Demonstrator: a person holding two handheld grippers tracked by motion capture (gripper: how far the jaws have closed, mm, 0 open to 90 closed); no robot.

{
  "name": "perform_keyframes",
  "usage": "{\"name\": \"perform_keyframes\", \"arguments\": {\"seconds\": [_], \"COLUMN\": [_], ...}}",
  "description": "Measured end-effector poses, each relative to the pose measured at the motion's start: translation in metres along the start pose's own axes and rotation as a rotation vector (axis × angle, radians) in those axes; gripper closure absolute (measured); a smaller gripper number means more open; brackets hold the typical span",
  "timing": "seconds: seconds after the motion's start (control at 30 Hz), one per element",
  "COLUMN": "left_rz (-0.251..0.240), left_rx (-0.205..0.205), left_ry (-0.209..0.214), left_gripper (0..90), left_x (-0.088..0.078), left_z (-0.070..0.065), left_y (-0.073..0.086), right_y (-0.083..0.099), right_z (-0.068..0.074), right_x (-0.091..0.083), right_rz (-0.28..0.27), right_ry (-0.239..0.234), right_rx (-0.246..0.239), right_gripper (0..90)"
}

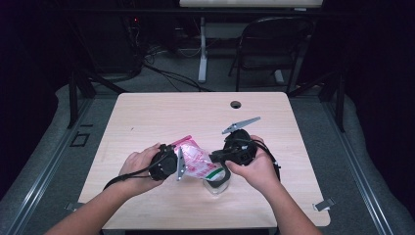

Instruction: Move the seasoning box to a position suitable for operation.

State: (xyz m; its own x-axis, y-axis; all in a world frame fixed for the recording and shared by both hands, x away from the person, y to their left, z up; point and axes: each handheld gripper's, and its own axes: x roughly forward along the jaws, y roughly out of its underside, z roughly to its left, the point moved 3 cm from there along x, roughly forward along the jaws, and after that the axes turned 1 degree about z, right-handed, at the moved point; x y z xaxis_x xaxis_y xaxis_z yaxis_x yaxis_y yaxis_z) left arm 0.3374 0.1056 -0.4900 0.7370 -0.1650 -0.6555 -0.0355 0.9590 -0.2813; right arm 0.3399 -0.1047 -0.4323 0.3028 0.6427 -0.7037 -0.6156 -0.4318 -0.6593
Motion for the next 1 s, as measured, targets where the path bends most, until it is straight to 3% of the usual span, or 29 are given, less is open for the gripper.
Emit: {"name": "perform_keyframes", "arguments": {"seconds": [0.5,1.0], "left_rz": [0.004,0.011], "left_rx": [-0.033,-0.038], "left_ry": [0.0,0.015], "left_gripper": [60.1,60.1], "left_x": [0.011,0.017], "left_z": [0.001,0.0], "left_y": [0.003,0.002], "right_y": [0.02,0.047], "right_z": [-0.006,-0.005], "right_x": [-0.023,-0.025], "right_rz": [-0.01,0.034], "right_ry": [0.038,0.081], "right_rx": [-0.009,-0.063], "right_gripper": [74.6,69.9]}}
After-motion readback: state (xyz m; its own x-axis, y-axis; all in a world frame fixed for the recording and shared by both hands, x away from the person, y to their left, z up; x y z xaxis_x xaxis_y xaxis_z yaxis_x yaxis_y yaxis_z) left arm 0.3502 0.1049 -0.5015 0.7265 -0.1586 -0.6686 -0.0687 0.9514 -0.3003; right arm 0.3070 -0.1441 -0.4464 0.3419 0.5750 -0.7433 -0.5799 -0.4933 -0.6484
